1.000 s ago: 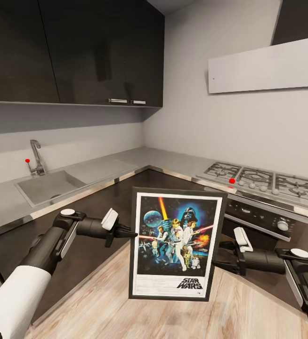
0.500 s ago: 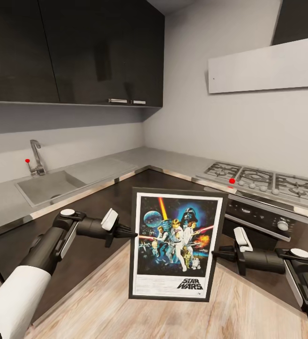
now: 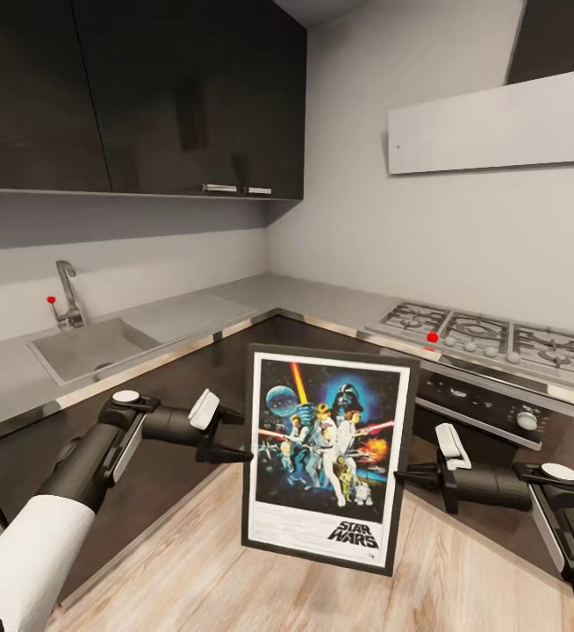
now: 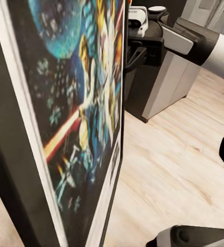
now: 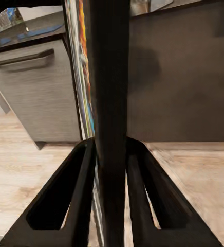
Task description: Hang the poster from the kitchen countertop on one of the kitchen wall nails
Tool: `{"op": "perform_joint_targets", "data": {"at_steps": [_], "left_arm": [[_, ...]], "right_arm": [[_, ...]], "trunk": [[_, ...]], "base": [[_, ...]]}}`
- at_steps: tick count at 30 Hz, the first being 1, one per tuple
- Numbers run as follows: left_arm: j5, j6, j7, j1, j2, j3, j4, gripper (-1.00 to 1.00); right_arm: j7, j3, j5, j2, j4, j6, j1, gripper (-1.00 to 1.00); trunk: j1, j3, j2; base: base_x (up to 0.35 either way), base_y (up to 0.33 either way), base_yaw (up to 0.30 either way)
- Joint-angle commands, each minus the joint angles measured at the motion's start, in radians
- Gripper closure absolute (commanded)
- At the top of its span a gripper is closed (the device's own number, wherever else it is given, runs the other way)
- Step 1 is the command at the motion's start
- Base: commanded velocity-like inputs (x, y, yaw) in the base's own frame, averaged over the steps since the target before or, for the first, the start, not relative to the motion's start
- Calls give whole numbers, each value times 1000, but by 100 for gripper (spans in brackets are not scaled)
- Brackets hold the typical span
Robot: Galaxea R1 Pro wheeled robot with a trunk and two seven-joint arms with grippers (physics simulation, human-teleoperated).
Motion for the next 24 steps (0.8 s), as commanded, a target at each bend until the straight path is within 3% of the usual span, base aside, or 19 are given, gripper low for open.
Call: {"op": "perform_joint_targets", "data": {"at_steps": [1,7,15,24], "left_arm": [[2,10,-3,-1,1,-2,0,-100],[2,10,-3,-1,9,-2,0,-100],[2,10,-3,-1,70,-2,-2,-100],[2,10,-3,-1,92,-2,-1,-100]], "right_arm": [[4,-1,0,0,0,18,-1,100],[4,-1,0,0,-1,18,-1,100],[4,-1,0,0,-2,18,-1,100],[5,-1,-1,-1,-3,16,-1,100]], "trunk": [[0,-1,-1],[0,-1,-1],[0,-1,-1],[0,-1,-1]], "base": [[0,0,0],[0,0,0],[0,0,0],[0,0,0]]}}
